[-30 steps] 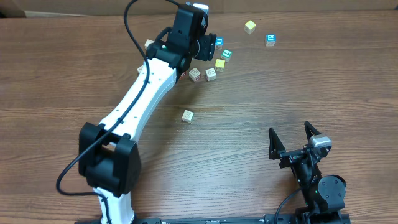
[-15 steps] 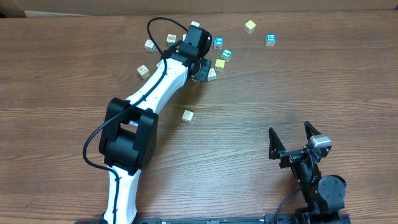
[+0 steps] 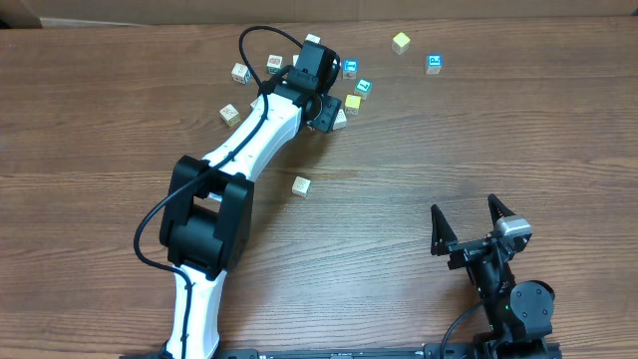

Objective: Form a circle
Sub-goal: 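Move the left gripper up to the cream 'I' elephant block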

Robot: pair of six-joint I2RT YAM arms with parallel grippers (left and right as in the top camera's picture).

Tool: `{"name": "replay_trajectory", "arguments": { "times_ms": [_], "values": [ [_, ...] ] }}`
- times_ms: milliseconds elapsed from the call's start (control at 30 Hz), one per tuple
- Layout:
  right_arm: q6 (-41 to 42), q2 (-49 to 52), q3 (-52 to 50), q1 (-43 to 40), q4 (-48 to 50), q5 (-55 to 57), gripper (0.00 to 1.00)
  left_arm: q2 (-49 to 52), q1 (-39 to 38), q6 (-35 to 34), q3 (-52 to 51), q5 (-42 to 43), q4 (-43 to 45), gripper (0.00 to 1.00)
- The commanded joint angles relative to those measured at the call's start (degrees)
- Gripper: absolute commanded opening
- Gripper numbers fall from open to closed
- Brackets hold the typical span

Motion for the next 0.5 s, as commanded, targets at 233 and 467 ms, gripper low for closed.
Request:
{"name": "replay_trajectory", "arguments": {
  "times_ms": [233,467],
  "values": [
    [-0.2,-0.5,-0.6,-0.1,0.2,-0.1,1.0,5.0,0.3,2.8,0.1,-1.6,1.4,0.5],
    [-0.2,-0.5,-0.6,-0.1,0.2,-0.1,1.0,5.0,0.3,2.8,0.1,-1.6,2.1,0.52]
  ]
}}
